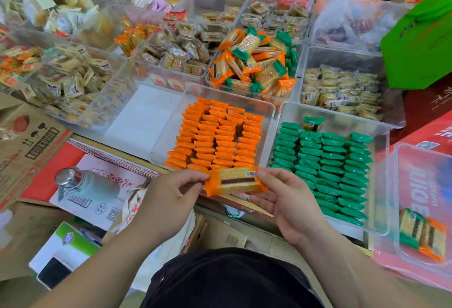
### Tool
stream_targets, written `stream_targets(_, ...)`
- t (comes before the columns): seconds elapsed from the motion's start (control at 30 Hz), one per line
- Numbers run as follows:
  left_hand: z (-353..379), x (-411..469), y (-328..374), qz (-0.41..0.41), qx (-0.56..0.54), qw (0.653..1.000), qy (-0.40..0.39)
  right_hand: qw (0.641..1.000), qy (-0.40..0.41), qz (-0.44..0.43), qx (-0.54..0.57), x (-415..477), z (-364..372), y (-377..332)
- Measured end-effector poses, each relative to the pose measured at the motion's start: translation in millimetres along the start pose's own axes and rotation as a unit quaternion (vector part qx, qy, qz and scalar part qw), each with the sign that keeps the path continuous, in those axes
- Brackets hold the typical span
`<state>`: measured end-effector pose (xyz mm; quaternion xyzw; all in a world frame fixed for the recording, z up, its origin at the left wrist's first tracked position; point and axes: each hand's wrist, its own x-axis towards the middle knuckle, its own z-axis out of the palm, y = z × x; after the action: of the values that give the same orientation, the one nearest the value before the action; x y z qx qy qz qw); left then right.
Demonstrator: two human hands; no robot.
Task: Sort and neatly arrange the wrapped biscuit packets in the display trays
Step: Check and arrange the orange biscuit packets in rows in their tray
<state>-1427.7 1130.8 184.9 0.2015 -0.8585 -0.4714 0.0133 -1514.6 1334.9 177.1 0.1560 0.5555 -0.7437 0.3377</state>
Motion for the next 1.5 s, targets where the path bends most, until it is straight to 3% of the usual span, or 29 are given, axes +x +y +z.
stream_targets(0.17, 13, 20, -47, 0.055, 0.201, 0.978, -0.028, 0.976, 0.06, -0.105, -0.18, 40, 6, 4)
stream_targets(0.33, 18, 38, -109, 0.028, 0.395, 0.915, -0.077, 0.871, 0.08, -0.229, -0.428, 78, 10, 9)
stream_targets(0.57, 19, 46, -131, 0.045, 0.354, 0.932, -0.062, 0.778, -0.032, -0.2, -0.595, 115, 39, 33)
stream_targets(0.73, 19, 47, -143, 0.082, 0.342, 0.934, -0.058, 0.727, -0.045, -0.175, -0.663, 139, 53, 50)
stream_targets(0.87, 17, 48, -144, 0.096, 0.362, 0.925, -0.06, 0.63, -0.054, -0.182, -0.753, 152, 57, 62)
stream_targets(1.0, 18, 54, -138, 0.113, 0.362, 0.925, -0.037, 0.615, -0.093, -0.173, -0.764, 159, 52, 62)
stream_targets(1.1, 24, 60, -130, 0.146, 0.345, 0.926, -0.049, 0.648, -0.103, -0.17, -0.735, 160, 47, 52)
stream_targets(1.13, 27, 63, -127, 0.161, 0.345, 0.923, -0.063, 0.645, -0.092, -0.174, -0.739, 161, 44, 50)
stream_targets(1.3, 42, 76, -116, 0.156, 0.374, 0.899, -0.169, 0.524, -0.075, -0.191, -0.827, 165, 43, 48)
stream_targets(1.5, 49, 87, -106, 0.15, 0.401, 0.879, -0.21, 0.498, -0.061, -0.207, -0.84, 168, 45, 50)
